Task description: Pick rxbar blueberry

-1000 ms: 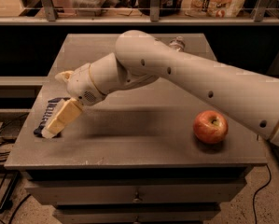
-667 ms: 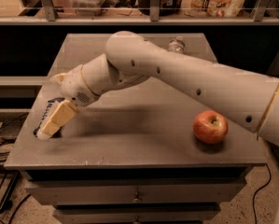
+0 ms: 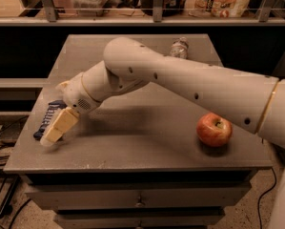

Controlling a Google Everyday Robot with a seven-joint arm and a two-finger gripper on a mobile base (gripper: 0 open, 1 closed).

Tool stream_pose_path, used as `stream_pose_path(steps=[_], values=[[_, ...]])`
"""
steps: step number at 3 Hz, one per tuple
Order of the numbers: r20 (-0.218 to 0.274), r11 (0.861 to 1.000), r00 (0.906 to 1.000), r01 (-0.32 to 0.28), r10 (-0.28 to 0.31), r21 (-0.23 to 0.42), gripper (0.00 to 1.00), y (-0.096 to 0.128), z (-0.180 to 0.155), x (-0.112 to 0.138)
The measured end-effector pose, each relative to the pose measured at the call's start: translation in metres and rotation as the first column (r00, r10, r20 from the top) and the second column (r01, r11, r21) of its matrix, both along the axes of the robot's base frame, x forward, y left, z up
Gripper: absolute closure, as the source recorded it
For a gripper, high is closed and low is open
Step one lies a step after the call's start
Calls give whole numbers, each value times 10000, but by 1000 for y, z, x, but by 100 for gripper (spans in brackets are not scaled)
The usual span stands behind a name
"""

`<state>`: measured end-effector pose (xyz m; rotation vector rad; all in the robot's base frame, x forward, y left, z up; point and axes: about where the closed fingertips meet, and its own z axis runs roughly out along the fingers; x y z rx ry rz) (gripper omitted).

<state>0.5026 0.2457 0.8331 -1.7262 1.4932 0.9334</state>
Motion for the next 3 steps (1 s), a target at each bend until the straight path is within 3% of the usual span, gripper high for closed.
stream_pose_path(steps=[3], values=[[-204,9976,9979,609,-616,-333,64,-12,-12,0]])
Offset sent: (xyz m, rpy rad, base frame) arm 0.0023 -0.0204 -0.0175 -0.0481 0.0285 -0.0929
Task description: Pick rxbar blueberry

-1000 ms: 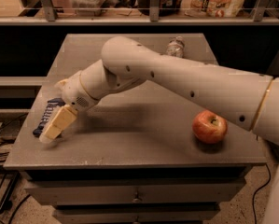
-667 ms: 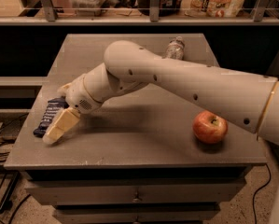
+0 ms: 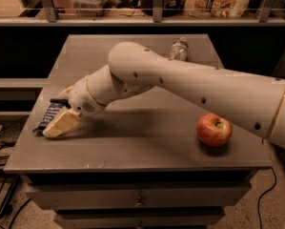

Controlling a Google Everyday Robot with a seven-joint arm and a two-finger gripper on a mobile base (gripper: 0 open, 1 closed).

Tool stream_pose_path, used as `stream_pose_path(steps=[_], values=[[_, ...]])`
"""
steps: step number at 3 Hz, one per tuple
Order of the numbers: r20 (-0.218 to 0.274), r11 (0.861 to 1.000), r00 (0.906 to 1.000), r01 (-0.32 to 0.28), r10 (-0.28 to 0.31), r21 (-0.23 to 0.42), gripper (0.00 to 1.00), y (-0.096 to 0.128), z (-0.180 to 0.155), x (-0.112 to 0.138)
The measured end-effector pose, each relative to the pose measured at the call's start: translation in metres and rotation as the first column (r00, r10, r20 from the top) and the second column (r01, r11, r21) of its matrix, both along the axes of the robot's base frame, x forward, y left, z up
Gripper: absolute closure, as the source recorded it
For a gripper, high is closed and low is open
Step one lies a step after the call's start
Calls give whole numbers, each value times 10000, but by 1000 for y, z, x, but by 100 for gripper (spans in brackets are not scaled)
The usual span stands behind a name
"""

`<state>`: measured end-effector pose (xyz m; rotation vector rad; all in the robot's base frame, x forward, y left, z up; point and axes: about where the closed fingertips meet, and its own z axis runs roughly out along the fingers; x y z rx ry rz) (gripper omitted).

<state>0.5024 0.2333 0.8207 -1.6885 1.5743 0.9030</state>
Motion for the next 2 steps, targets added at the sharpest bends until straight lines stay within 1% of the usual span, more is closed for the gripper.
stream_pose_path(steps=[1,2], values=[[0,10000,10000,0,0,0,88,0,5,0],[0,10000,10000,0,0,0,100,0,5,0]])
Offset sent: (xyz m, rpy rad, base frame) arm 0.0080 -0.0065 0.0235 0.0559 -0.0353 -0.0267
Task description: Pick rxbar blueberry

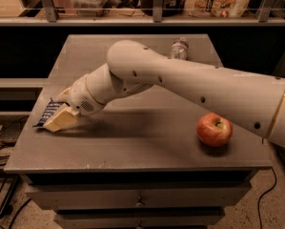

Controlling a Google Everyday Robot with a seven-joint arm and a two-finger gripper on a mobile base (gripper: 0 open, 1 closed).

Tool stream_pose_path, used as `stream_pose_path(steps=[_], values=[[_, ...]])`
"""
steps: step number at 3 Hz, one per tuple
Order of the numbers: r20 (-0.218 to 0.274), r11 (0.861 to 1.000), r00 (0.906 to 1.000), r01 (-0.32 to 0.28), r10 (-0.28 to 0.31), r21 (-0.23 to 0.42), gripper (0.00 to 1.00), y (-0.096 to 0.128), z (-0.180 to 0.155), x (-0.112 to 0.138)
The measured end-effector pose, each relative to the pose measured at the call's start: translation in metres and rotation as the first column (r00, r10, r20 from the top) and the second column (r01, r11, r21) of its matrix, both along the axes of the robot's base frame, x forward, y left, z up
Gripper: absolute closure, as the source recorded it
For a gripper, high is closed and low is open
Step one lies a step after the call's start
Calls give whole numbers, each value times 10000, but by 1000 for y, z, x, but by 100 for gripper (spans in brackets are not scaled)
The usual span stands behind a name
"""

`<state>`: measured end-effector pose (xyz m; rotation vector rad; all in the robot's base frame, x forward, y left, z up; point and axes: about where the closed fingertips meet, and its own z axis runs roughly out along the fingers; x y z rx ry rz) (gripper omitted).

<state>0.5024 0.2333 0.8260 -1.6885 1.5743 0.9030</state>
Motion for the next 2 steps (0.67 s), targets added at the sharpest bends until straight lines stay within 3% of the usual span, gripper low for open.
stream_pose_path(steps=[1,2], values=[[516,10000,9986,-82,80,36,100,-7,26,9],[1512,9999,9884,-168,162,29,100,-27,79,20]])
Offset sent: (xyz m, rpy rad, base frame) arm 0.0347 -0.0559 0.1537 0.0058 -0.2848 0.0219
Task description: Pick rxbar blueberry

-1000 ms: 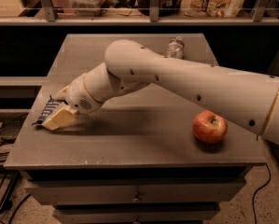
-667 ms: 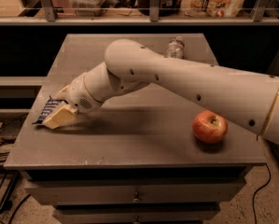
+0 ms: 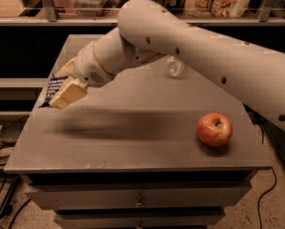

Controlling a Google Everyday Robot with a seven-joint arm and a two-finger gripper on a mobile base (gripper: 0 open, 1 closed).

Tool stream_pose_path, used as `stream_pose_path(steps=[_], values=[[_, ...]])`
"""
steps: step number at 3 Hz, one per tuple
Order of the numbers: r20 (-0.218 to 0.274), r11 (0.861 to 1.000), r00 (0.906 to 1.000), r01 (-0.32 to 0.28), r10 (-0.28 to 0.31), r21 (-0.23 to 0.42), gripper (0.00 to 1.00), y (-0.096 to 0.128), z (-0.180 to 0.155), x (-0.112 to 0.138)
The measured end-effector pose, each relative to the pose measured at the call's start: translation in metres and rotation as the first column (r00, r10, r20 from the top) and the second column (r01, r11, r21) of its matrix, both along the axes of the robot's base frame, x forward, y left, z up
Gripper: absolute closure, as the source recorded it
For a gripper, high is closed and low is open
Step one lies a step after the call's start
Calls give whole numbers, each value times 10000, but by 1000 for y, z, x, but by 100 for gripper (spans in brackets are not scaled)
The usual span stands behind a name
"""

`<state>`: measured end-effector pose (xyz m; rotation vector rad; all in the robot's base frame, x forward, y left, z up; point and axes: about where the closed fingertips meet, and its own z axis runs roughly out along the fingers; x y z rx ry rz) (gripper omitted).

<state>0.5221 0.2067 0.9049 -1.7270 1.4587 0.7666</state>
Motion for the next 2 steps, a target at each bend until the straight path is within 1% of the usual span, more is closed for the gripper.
stream_pose_path(steps=[1,2], values=[[1014,9992,9945,-275,244,287,100,-25,64,5],[1159,9987,9928,-339,293,382,100,-24,76,5]])
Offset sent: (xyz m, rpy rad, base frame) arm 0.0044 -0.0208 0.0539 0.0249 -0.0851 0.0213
